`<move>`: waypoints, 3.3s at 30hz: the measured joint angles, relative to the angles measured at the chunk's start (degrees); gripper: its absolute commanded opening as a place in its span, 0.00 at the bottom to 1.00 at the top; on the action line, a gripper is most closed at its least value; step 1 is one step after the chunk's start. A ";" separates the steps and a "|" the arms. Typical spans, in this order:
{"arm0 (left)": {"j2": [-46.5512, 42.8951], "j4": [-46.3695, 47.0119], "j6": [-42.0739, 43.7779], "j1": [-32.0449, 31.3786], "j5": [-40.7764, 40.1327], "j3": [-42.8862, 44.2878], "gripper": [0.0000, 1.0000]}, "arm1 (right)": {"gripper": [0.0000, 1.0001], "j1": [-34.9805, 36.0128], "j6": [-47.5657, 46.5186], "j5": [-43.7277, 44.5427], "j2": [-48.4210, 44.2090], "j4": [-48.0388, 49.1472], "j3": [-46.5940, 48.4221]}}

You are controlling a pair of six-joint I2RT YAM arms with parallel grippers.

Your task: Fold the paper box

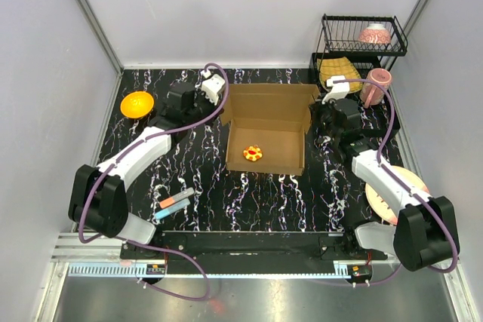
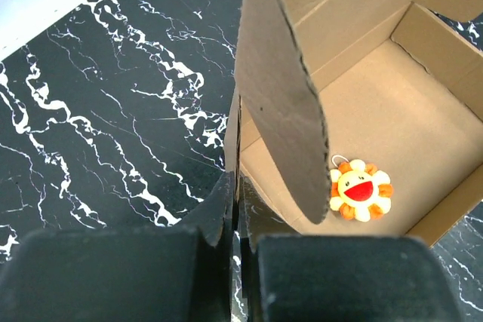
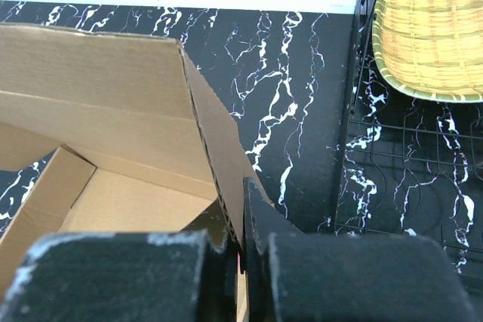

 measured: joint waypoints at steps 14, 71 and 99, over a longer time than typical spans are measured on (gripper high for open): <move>-0.72 5.38 -16.15 -4.11 -11.47 -3.02 0.00 | 0.00 2.08 5.62 4.57 -3.06 -5.88 0.50; -7.41 1.40 -41.40 -15.08 -30.21 -7.19 0.00 | 0.00 5.99 25.99 9.99 -14.23 -5.99 -11.04; -9.33 12.81 -45.94 -17.00 -27.87 -25.55 0.04 | 0.53 6.82 27.45 3.56 -19.43 -20.72 -14.86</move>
